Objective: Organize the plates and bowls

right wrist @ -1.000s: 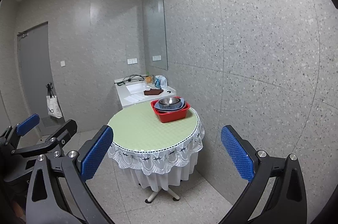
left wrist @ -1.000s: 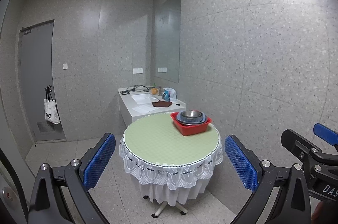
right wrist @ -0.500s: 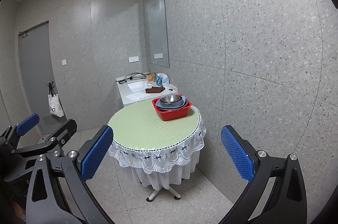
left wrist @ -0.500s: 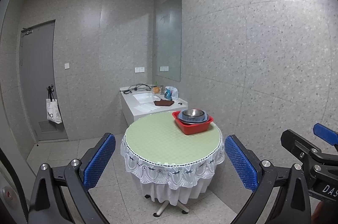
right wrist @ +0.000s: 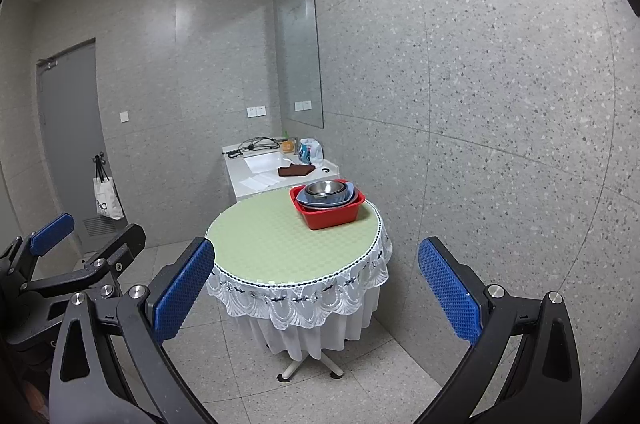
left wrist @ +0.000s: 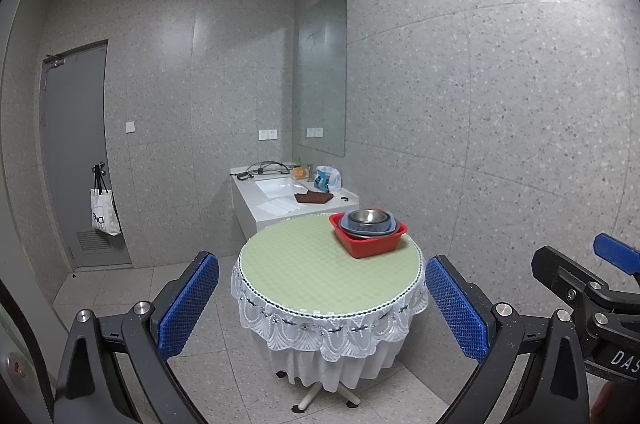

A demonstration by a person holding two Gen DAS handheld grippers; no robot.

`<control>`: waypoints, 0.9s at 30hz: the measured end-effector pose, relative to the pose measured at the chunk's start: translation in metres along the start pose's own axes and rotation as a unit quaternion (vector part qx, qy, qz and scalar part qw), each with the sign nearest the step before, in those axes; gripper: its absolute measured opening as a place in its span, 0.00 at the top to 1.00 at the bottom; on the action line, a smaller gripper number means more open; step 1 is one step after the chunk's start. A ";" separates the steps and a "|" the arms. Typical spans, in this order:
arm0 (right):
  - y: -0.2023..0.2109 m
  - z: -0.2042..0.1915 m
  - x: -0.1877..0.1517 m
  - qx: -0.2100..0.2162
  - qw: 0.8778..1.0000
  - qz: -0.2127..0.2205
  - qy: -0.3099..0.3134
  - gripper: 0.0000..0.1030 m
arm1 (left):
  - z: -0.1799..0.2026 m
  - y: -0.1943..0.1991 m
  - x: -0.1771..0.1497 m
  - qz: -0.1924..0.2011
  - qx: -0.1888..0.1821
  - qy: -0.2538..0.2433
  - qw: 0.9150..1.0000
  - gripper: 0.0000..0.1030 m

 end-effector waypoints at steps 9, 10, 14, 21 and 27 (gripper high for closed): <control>-0.001 0.000 0.001 0.000 1.000 0.000 0.000 0.00 | 0.003 -0.002 0.000 -0.001 -0.001 0.002 1.000 0.01; -0.001 0.000 0.001 0.000 1.000 0.000 0.000 0.00 | 0.004 -0.001 0.000 0.000 0.000 0.002 1.000 0.01; -0.001 0.000 0.001 0.000 1.000 0.000 0.000 0.00 | 0.004 -0.001 0.000 -0.001 0.000 0.001 1.000 0.01; -0.001 0.000 0.001 0.000 1.000 0.000 0.000 0.00 | 0.007 -0.002 0.001 -0.001 0.000 0.002 1.000 0.01; -0.001 0.001 0.001 -0.001 1.000 -0.001 0.000 0.00 | 0.009 -0.002 0.001 -0.001 0.000 0.002 1.000 0.01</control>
Point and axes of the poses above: each gripper's, at about its wrist camera, not at the fingertips, and y roughly against the way its jaws point, z to its right, x to its top, the point moved 4 cm from there along -y, roughly the way its jaws point, and after that the axes turned 14 degrees about -y, right-handed, at the moved point
